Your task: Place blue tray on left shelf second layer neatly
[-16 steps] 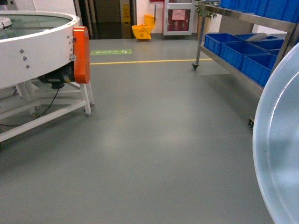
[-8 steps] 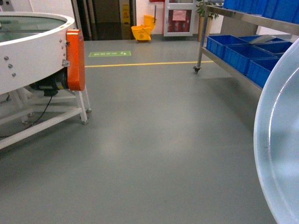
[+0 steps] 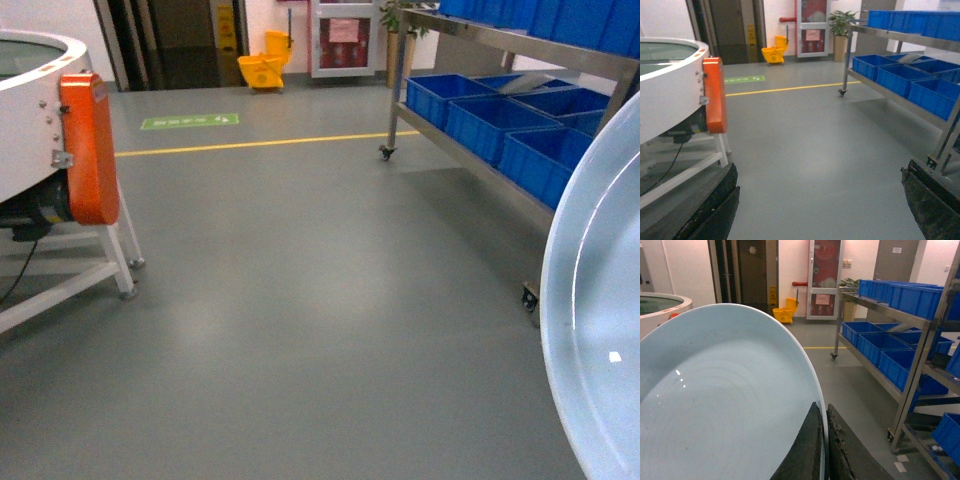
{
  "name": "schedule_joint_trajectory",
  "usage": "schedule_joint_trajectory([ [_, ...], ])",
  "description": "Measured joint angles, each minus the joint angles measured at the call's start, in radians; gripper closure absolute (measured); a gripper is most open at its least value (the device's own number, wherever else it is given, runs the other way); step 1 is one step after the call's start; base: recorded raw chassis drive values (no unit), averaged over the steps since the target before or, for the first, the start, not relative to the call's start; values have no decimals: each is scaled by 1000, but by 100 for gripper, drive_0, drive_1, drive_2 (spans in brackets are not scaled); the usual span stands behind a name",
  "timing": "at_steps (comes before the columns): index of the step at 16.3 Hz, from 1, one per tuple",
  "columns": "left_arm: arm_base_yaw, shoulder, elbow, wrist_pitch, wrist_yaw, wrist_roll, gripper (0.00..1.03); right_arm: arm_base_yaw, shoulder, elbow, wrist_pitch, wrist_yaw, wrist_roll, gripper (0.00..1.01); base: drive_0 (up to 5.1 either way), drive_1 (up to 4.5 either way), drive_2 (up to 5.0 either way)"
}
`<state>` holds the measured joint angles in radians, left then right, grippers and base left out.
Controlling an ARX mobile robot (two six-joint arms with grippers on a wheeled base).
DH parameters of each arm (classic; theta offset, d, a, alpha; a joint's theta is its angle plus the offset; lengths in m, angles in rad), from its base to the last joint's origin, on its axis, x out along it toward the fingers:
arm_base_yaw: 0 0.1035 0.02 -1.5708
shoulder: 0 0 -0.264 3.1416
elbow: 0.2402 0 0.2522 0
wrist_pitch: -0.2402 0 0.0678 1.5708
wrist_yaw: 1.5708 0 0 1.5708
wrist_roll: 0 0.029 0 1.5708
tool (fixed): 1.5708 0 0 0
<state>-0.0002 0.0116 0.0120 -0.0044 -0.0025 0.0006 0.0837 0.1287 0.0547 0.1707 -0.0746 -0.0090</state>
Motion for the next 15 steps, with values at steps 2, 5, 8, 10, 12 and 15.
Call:
schedule_joint_trajectory([
  [2,-1,0,0,-1,2,0,5,0,0,0,-2,0,0,99,-179,232,-589],
  [5,-1,0,0,-1,2,0,5,0,0,0,1,0,0,99,-169,-169,-169],
  [8,-1,0,0,-1,2,0,5,0,0,0,1,0,0,99,-158,-158,-158],
  [10,-1,0,0,-1,2,0,5,0,0,0,-2,0,0,99,-154,-154,-154],
  [12,-1,0,0,5,2,0,5,0,0,0,3,0,0,99,-154,-154,-154],
  [15,-1,0,0,-1,2,0,5,0,0,0,1,0,0,99,-181,233,-594],
])
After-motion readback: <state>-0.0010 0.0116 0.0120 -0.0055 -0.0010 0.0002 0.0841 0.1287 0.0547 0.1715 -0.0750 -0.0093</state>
